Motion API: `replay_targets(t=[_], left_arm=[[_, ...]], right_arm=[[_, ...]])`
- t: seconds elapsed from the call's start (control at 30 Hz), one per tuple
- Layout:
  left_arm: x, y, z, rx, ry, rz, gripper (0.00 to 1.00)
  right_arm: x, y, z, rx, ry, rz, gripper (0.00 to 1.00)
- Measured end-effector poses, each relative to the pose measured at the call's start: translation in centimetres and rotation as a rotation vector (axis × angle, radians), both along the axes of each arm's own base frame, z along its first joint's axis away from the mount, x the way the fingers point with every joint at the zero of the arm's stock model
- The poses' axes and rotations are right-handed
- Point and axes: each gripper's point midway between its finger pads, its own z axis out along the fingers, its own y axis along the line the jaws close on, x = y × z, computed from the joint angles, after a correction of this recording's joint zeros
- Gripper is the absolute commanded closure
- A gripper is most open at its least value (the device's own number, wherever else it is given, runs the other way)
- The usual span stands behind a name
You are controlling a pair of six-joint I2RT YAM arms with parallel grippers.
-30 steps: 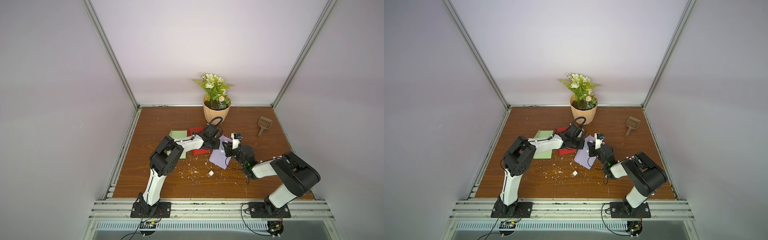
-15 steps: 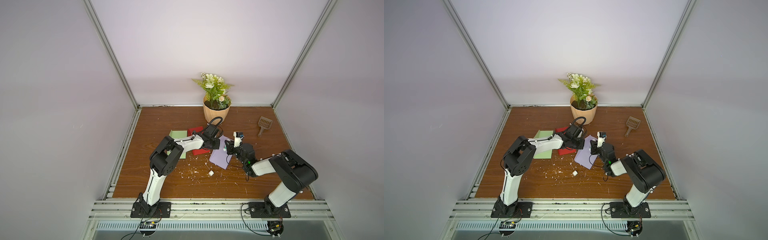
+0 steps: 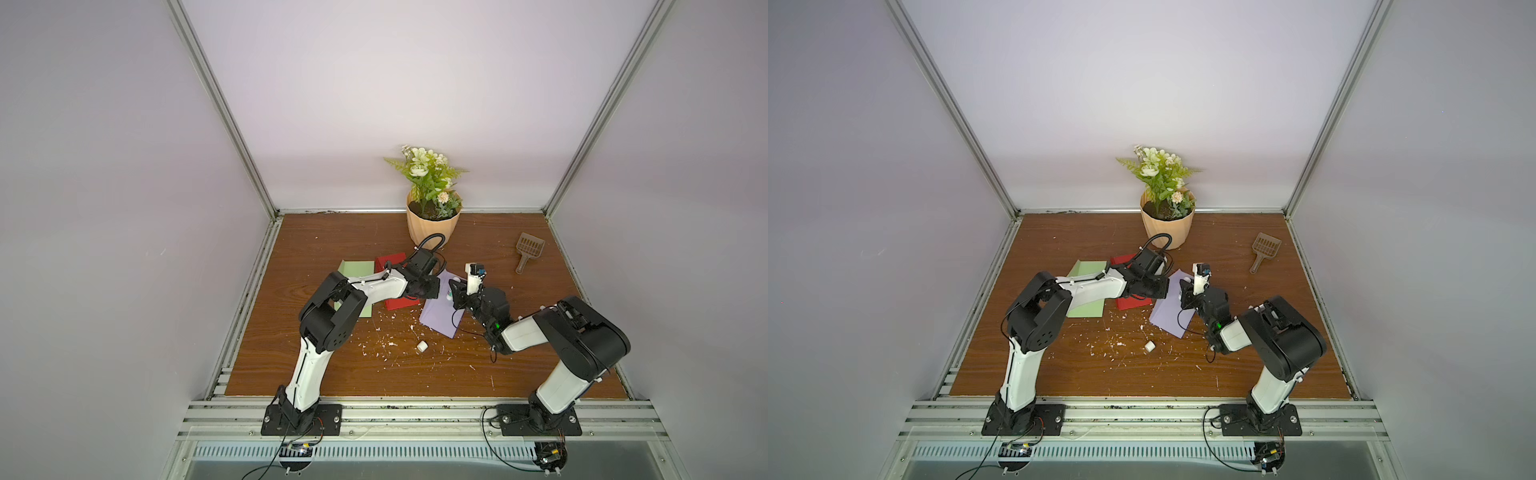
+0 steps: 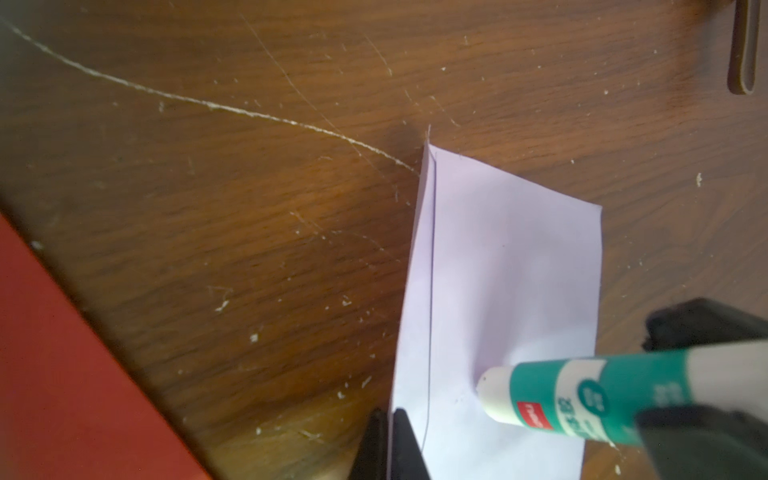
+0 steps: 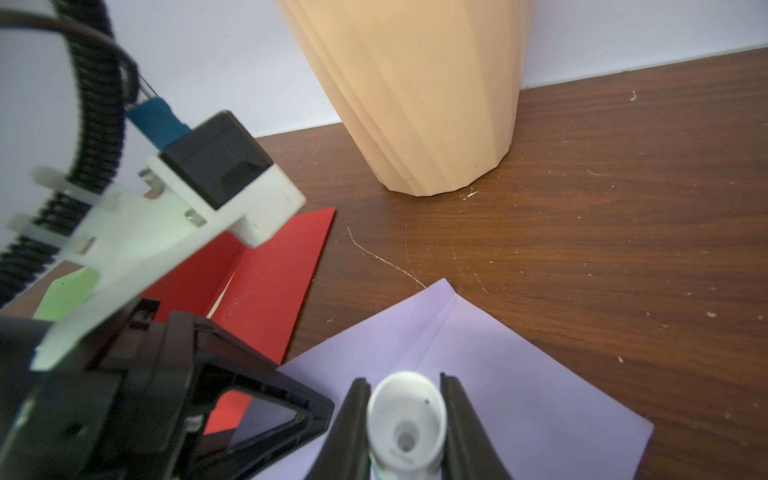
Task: Seal the envelope with a glue stick
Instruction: Apply the envelope at the center of the board.
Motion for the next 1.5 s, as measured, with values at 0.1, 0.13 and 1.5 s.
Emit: replay_targets(t=[0.1, 0.13, 1.5], left_arm=[[0.0, 0.0, 0.0, 0.000, 0.000, 0.000, 0.94], [0.0, 0.0, 0.0, 0.000, 0.000, 0.000, 0.94], [-0.4, 0.2, -0.2, 0.019, 0.012, -0.023, 0.91]], right_arm=[[0.0, 0.1, 0.1, -0.005, -0.007, 0.004, 1.00], [-0.1, 0.2, 0.1, -0.008, -0.009, 0.008, 1.00], [-2.0, -2.4, 5.1, 0.226, -0.045, -0.038, 1.00]])
